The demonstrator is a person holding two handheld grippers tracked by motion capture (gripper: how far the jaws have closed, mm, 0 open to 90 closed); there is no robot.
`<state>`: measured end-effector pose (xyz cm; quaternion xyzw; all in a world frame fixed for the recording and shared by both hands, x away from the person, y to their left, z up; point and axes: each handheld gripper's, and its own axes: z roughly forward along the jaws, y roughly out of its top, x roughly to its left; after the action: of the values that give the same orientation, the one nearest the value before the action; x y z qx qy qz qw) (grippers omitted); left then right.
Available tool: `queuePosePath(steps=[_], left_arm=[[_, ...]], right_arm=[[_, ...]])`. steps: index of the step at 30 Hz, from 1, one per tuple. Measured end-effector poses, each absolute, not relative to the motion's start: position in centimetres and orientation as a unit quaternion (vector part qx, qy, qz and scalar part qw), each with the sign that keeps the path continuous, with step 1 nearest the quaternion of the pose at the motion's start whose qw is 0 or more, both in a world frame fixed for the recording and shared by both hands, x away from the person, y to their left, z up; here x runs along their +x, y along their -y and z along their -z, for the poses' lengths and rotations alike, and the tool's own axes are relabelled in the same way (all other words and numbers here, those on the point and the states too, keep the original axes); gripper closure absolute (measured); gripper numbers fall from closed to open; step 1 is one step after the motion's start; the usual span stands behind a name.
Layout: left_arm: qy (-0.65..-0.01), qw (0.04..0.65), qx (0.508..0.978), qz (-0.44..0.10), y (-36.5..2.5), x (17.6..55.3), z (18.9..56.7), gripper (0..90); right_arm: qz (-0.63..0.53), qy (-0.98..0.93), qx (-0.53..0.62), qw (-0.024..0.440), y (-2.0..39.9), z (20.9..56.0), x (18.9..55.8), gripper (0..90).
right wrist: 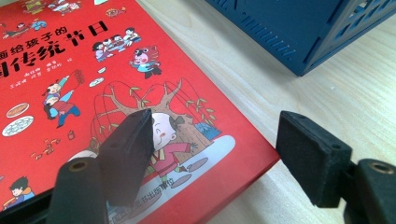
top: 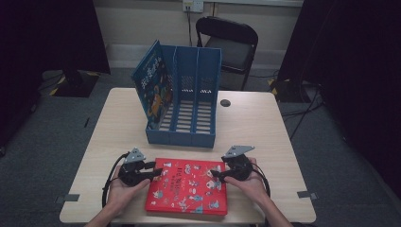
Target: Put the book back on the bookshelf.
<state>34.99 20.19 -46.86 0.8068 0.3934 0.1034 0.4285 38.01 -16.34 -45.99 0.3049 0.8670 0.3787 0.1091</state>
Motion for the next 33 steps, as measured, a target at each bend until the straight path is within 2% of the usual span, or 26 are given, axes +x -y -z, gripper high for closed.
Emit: queuePosePath(steps=[4,6,21,33], left_arm=[[-0.406,0.422,0.805,-0.094,-20.7,35.0,47.2,54.9],[-0.407,0.426,0.804,-0.082,-20.8,35.0,47.2,57.8],[-0.382,0.433,0.807,-0.127,-19.2,36.1,47.5,61.4],[-0.368,0.437,0.812,-0.12,-17.4,37.6,47.4,65.0]], right_arm=[[-0.379,-0.868,0.303,0.11,16.4,46.0,37.9,28.0],[-0.38,-0.867,0.304,0.11,16.4,46.0,37.9,28.0],[-0.377,-0.873,0.292,0.1,16.5,45.7,37.2,32.0],[-0.383,-0.876,0.283,0.078,15.6,45.8,37.6,35.4]])
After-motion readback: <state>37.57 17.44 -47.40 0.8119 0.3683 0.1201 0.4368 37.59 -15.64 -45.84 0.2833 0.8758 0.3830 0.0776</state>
